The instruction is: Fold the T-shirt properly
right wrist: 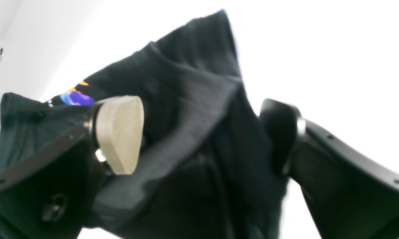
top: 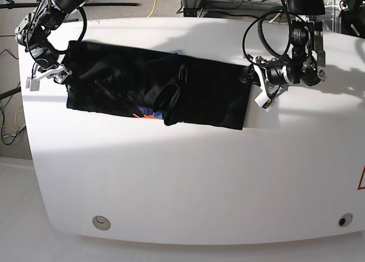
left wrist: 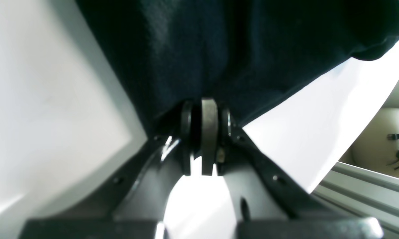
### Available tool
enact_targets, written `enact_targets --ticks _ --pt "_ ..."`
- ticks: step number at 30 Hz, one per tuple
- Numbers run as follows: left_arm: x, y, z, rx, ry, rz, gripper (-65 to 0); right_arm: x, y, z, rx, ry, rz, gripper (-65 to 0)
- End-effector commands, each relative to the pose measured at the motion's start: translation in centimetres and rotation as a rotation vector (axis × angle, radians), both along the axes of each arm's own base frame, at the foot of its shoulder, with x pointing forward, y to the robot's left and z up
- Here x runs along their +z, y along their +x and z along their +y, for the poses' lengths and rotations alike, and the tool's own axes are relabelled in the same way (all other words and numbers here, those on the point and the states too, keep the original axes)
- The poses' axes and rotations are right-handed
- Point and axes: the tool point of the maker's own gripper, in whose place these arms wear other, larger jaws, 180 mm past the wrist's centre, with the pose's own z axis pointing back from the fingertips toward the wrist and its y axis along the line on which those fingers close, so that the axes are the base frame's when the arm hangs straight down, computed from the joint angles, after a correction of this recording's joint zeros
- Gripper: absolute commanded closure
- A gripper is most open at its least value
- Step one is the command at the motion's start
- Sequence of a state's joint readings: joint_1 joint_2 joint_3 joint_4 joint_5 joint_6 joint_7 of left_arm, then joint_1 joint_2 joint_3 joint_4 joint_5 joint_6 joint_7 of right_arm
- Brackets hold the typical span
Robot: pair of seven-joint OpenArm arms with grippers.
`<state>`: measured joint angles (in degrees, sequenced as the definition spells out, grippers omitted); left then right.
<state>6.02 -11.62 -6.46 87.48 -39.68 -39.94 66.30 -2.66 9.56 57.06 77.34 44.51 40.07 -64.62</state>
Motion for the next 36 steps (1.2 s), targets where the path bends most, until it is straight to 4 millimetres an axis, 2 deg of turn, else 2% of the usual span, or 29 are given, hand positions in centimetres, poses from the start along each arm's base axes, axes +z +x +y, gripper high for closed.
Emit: enact_targets --ticks 1,23,29,36 --pt "0.4 0.4 0.3 -0.004 0.01 -0.018 -2.0 1.1 0.1 -1.2 -0.002 -0.027 -0.016 -53.4" --pt "0.6 0.5 0.3 -0.007 0.009 -0.024 -1.8 1.9 0.0 -1.1 0.008 0.01 -0.052 -53.6" --pt "0.6 0.5 0.5 -0.006 0.012 -0.023 -1.7 1.4 -0.4 -0.9 -0.002 0.02 -0.039 -53.4" --pt "0.7 0.6 0.3 -0.01 0.01 -0.028 -1.7 0.5 -0.5 0.4 0.008 0.041 -0.025 -53.4"
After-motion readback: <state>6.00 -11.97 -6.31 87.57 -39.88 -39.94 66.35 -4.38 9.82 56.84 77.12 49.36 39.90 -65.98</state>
